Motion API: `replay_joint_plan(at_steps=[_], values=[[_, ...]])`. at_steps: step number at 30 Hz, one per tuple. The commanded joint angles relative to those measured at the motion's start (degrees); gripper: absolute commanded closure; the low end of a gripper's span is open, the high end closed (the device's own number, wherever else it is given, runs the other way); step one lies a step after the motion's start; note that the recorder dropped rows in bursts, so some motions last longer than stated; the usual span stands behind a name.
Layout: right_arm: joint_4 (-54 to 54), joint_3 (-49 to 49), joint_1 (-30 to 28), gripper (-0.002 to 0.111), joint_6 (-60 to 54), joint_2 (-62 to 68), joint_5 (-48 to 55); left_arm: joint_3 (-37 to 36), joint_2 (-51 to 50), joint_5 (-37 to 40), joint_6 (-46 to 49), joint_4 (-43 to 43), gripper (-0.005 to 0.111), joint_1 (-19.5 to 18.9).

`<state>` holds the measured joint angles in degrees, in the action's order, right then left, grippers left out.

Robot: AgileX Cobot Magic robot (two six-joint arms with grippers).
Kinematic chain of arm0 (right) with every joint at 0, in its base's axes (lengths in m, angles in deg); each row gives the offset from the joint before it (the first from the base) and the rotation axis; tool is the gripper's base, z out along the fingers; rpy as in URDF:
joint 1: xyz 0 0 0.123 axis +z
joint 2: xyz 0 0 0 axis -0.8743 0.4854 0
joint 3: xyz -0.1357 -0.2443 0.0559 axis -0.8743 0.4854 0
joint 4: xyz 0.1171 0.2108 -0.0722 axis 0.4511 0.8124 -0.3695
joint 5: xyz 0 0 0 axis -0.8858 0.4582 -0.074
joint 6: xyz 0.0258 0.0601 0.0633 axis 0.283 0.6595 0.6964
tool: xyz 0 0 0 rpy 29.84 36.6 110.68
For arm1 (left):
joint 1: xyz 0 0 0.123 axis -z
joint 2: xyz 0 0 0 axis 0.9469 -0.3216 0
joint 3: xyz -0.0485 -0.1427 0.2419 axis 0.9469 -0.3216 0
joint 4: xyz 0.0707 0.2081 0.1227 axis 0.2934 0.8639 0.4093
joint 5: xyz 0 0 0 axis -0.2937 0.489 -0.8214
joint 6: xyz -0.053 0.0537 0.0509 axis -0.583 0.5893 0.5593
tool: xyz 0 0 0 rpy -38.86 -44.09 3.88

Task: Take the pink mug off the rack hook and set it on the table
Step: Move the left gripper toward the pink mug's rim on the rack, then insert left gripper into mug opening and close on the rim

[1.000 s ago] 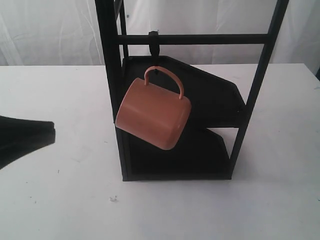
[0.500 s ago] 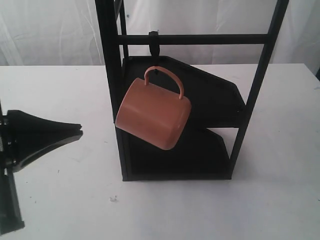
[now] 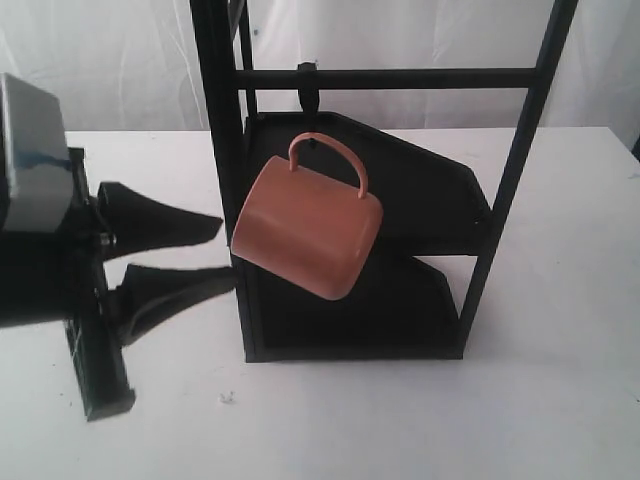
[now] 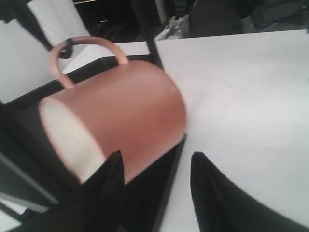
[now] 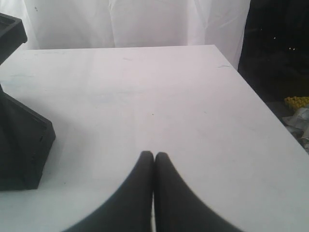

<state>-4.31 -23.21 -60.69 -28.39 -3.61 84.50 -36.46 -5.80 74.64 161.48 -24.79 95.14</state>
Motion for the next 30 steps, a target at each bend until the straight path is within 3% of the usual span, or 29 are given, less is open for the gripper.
replay_joint_plan(at_steps=[1, 11, 22, 25, 28, 30], values=[[0.2, 0.1, -0.3, 0.108, 0.1, 0.1, -0.5, 5.6, -3.2, -6.9, 8.9, -2.5, 0.058, 0.2], [0.2, 0.1, -0.3, 0.108, 0.1, 0.1, -0.5, 6.1, -3.6, 0.5, 5.1, -0.2, 0.058, 0.2], [0.2, 0.1, -0.3, 0.108, 0.1, 0.1, -0.5, 6.1, -7.9, -4.8, 6.5, 1.2, 0.058, 0.2], [0.2, 0.1, -0.3, 0.108, 0.1, 0.1, -0.5, 6.1, -8.3, 0.4, 6.4, 1.2, 0.058, 0.2], [0.2, 0.1, -0.3, 0.108, 0.1, 0.1, -0.5, 6.1, -8.3, 10.4, 6.2, 1.2, 0.058, 0.2], [0.2, 0.1, -0.3, 0.108, 0.1, 0.1, -0.5, 6.1, -8.3, 11.2, 6.2, 1.2, 0.058, 0.2]])
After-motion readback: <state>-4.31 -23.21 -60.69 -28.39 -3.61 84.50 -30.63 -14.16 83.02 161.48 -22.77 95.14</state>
